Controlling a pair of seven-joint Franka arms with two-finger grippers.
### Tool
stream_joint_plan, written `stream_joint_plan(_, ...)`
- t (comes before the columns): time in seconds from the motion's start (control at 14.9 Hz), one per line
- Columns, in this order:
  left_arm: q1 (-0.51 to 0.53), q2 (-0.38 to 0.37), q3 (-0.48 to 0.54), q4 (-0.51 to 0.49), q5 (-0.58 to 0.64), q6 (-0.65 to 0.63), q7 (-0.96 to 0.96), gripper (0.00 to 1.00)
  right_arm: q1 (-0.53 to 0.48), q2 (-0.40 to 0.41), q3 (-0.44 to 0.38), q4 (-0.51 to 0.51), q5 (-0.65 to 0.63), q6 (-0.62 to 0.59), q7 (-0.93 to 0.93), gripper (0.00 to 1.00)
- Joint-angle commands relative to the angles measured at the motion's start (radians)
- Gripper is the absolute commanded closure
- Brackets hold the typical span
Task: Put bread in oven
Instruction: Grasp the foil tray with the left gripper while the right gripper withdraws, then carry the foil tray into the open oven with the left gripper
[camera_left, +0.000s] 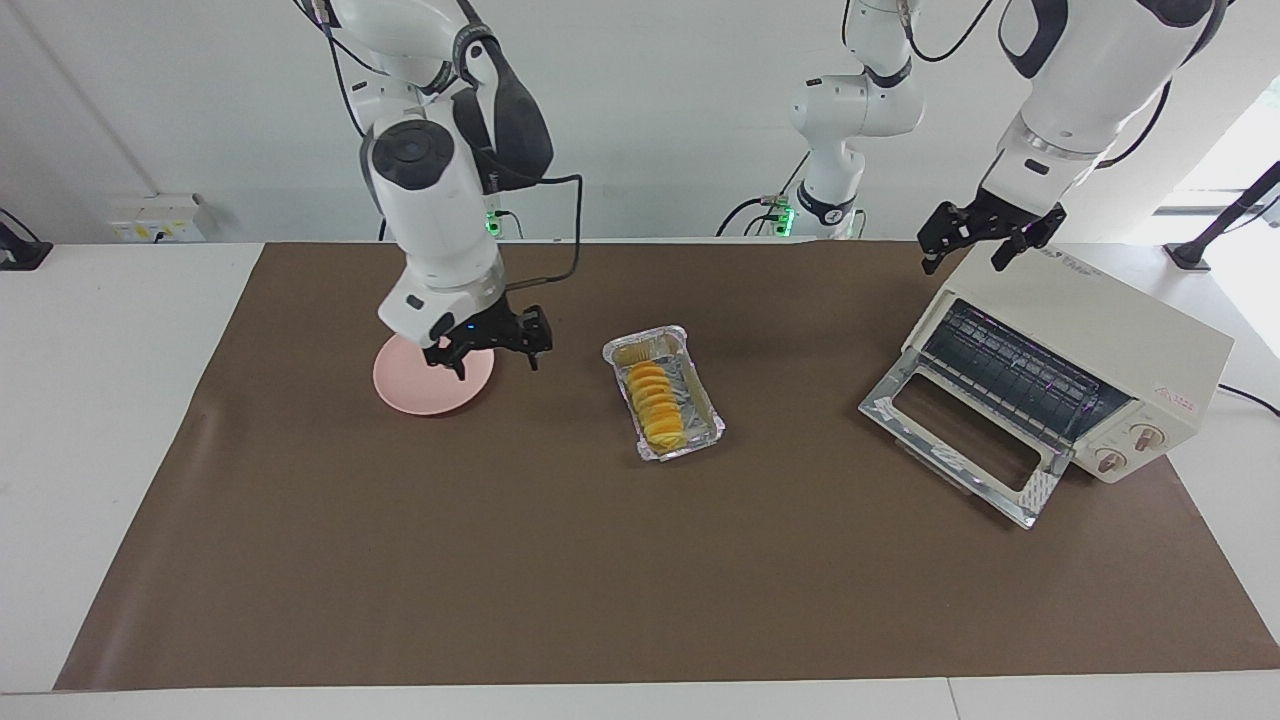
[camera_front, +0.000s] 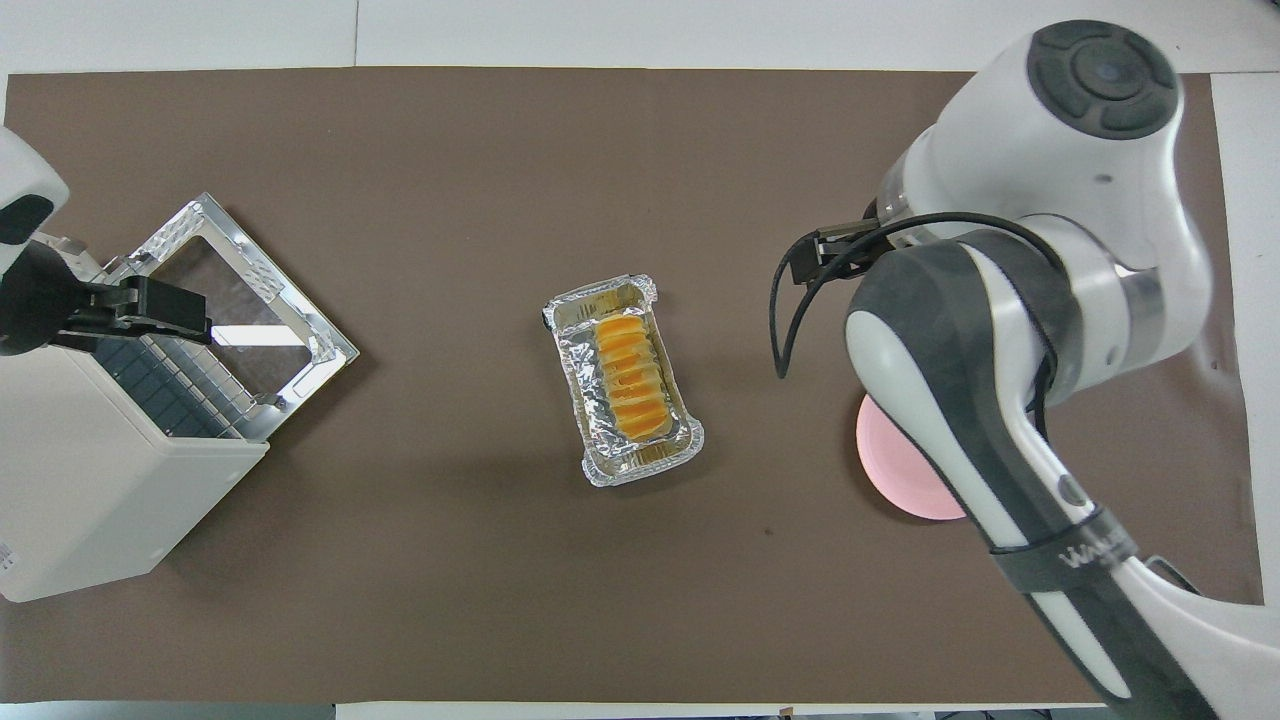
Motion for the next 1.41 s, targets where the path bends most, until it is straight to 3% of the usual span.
stream_joint_plan(0.0, -0.151, 0.034, 0.005, -0.046, -0.012, 0.145, -0.16, 0.0, -0.101, -0.055, 0.01, -0.009, 0.004, -0.029, -0.117, 0.0)
stream_joint_plan(0.13, -0.251, 0.122, 0.007, -0.026, -0.035, 0.259, -0.299, 0.0, -0.167, -0.082, 0.01, -0.009, 0.004, -0.054, -0.205, 0.0)
stream_joint_plan(0.34, -0.402, 0.384, 0.012, 0.132, -0.026, 0.34, -0.532, 0.0, -0.251, -0.133, 0.01, -0.01, 0.004, -0.123, -0.243, 0.0)
stream_joint_plan(0.47, -0.457, 0.449, 0.01, 0.145, -0.022, 0.413, -0.577, 0.0, -0.28, -0.17, 0.01, -0.013, 0.004, -0.192, -0.262, 0.0)
stream_joint_plan(0.61, -0.566, 0.572, 0.033, 0.181, 0.03, 0.426, -0.699, 0.0, -0.296, -0.206, 0.01, -0.022, 0.003, -0.249, -0.276, 0.0)
stream_joint_plan(0.67, -0.583, 0.597, 0.044, 0.222, 0.05, 0.421, -0.732, 0.0, -0.297, -0.222, 0.01, -0.024, 0.003, -0.273, -0.276, 0.0)
stream_joint_plan(0.94, -0.609, 0.639, 0.044, 0.235, 0.044, 0.441, -0.794, 0.0, -0.32, -0.231, 0.01, -0.023, -0.012, -0.31, -0.282, 0.0)
stream_joint_plan(1.14, -0.624, 0.639, 0.042, 0.227, 0.043, 0.472, -0.821, 0.13, -0.32, -0.236, 0.01, -0.023, -0.042, -0.309, -0.285, 0.0)
stream_joint_plan(1.35, -0.641, 0.642, 0.042, 0.214, 0.044, 0.476, -0.84, 0.35, -0.32, -0.24, 0.012, -0.023, -0.043, -0.313, -0.283, 0.0)
